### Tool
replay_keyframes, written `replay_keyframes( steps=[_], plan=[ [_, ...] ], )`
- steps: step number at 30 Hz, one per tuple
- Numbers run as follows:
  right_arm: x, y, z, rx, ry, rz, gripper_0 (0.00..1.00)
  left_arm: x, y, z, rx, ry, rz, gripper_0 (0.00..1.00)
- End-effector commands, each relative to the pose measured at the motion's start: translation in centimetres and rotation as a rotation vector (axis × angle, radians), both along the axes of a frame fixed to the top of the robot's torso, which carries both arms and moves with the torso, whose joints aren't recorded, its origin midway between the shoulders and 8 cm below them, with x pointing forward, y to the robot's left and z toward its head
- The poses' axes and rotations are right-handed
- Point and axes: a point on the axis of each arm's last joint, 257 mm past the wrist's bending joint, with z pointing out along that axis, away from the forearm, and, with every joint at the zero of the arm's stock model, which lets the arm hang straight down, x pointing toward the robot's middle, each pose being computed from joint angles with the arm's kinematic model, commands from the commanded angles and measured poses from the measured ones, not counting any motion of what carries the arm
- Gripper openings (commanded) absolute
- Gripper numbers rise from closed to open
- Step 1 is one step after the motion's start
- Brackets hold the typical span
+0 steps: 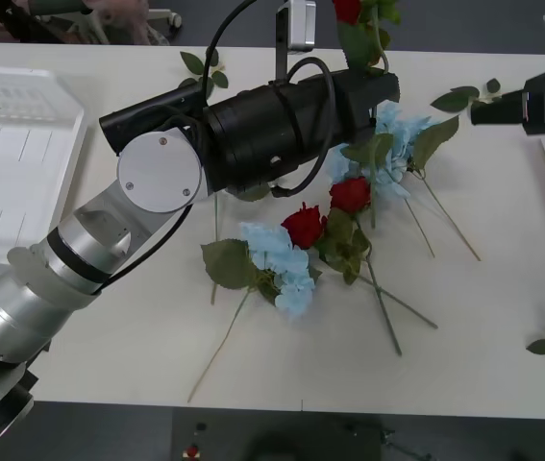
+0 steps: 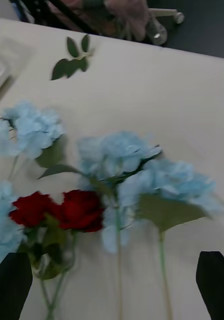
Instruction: Put the red flowers into the right box and the blue flowers into the left box
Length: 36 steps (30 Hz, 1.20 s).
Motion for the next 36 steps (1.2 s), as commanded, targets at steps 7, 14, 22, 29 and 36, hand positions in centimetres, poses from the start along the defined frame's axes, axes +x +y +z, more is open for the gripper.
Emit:
replay_keyframes(
  steps=[7,14,22,29,36],
  plan=[
    [-8.7,7.0,0.2,0.215,-0.096,0.128,0.97,-0.2,-0.1,2.4,-0.010,-0.056,-0.003,0.00],
    [-10.8,12.7,-0.2,0.270,-0.182,0.201,0.97,-0.2,-0.1,2.4,-0.010,-0.056,-0.003,0.00],
    [-11.2,17.2,-2.1,0.308,-0.220,0.234,0.97,-0.2,-0.1,2.4,-0.010,-0.056,-0.003,0.00],
    [-10.5,19.9,-2.9,0.317,-0.264,0.221,0.97,-0.2,-0.1,2.4,-0.010,-0.056,-0.003,0.00],
    [-9.9,22.3,-2.3,0.353,-0.297,0.208,0.97,-0.2,-0.1,2.4,-0.010,-0.056,-0.003,0.00]
  ],
)
